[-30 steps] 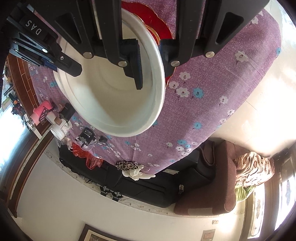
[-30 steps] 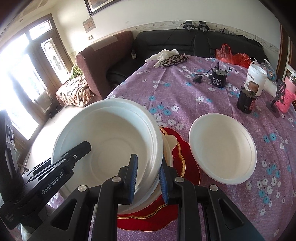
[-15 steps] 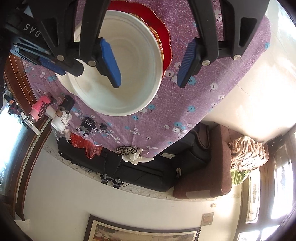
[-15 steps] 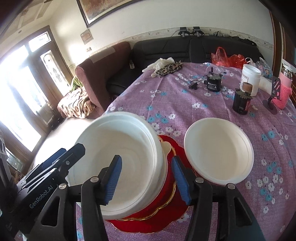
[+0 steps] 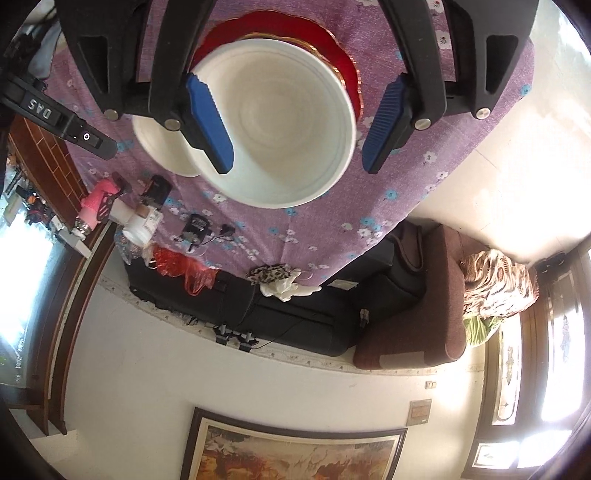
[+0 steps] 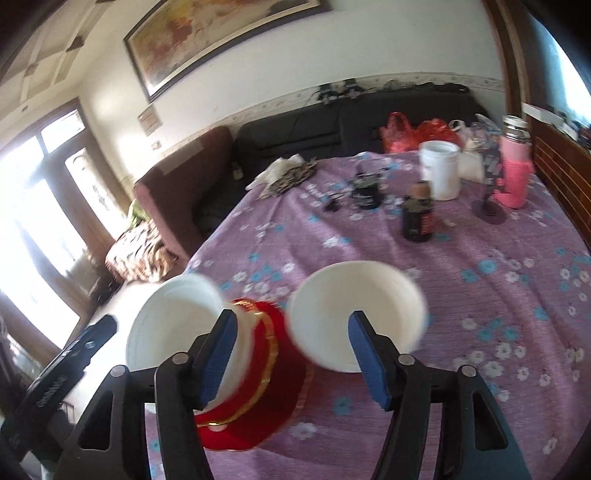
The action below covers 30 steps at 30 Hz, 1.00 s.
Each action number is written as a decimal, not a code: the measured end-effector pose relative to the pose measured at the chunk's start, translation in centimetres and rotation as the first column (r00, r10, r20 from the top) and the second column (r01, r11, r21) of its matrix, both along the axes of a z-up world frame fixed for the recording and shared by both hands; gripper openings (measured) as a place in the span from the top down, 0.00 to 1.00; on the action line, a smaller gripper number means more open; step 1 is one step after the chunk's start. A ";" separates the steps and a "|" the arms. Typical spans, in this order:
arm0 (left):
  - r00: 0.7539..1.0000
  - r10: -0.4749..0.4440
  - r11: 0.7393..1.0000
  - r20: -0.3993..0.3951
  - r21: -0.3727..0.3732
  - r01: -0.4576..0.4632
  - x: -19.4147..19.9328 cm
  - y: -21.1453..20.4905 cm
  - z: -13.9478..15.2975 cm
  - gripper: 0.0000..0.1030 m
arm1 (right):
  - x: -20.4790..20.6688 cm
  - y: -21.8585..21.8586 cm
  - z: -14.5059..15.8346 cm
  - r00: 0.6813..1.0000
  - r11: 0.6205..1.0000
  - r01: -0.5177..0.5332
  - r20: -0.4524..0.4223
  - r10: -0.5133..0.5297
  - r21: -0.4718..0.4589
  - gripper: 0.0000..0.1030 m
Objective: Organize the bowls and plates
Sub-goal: 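Close the right tool on the rim of the second white bowl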
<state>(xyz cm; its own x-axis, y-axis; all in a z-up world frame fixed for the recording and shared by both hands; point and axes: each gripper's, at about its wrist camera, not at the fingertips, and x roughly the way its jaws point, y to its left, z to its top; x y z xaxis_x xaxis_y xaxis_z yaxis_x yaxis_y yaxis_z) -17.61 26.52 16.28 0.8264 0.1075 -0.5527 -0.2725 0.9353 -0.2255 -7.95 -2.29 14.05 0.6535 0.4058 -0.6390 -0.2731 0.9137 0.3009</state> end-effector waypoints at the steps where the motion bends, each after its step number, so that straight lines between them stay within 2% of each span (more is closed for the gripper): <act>1: 1.000 -0.009 1.000 0.010 -0.001 0.009 -0.1 -0.4 0.2 0.27 | 0.2 -1.1 -0.2 1.000 1.000 0.023 -0.005 -0.023 -0.004 0.34; 6: 0.999 -0.040 0.999 0.037 -0.002 0.040 0.0 -2.4 0.7 0.27 | 1.8 -4.7 -2.8 0.993 0.996 0.074 -0.084 -0.079 -0.059 0.33; 11: 0.997 -0.079 0.997 0.014 0.018 0.079 0.8 -4.3 0.2 0.27 | 4.7 -6.7 -6.7 0.967 0.994 0.106 -0.235 -0.095 0.034 0.33; 14: 0.996 -0.093 0.995 -0.004 0.028 0.093 1.3 -4.8 -0.1 0.27 | 6.5 -6.9 -8.6 0.949 0.989 0.134 -0.296 -0.109 0.063 0.33; 22: 0.992 -0.121 0.992 -0.031 0.029 0.122 2.6 -5.8 -0.8 0.27 | 9.3 -6.0 -10.9 0.924 0.983 0.158 -0.365 -0.114 0.093 0.33; 24: 0.990 -0.133 0.991 -0.040 0.024 0.134 2.9 -6.2 -1.1 0.27 | 9.8 -5.8 -11.1 0.924 0.985 0.148 -0.368 -0.105 0.089 0.49; 25: 0.989 -0.138 0.990 -0.044 0.023 0.140 2.9 -6.4 -1.2 0.27 | 9.9 -5.8 -11.3 0.920 0.985 0.145 -0.380 -0.097 0.098 0.75; 26: 0.988 -0.147 0.989 -0.049 0.022 0.148 3.1 -6.6 -1.2 0.27 | 10.0 -6.0 -11.5 0.916 0.984 0.143 -0.390 -0.092 0.102 0.83; 30: 0.981 -0.184 0.983 -0.059 0.014 0.186 3.6 -7.8 -1.3 0.27 | 9.4 -7.4 -10.7 0.926 0.985 0.166 -0.351 -0.138 0.053 0.86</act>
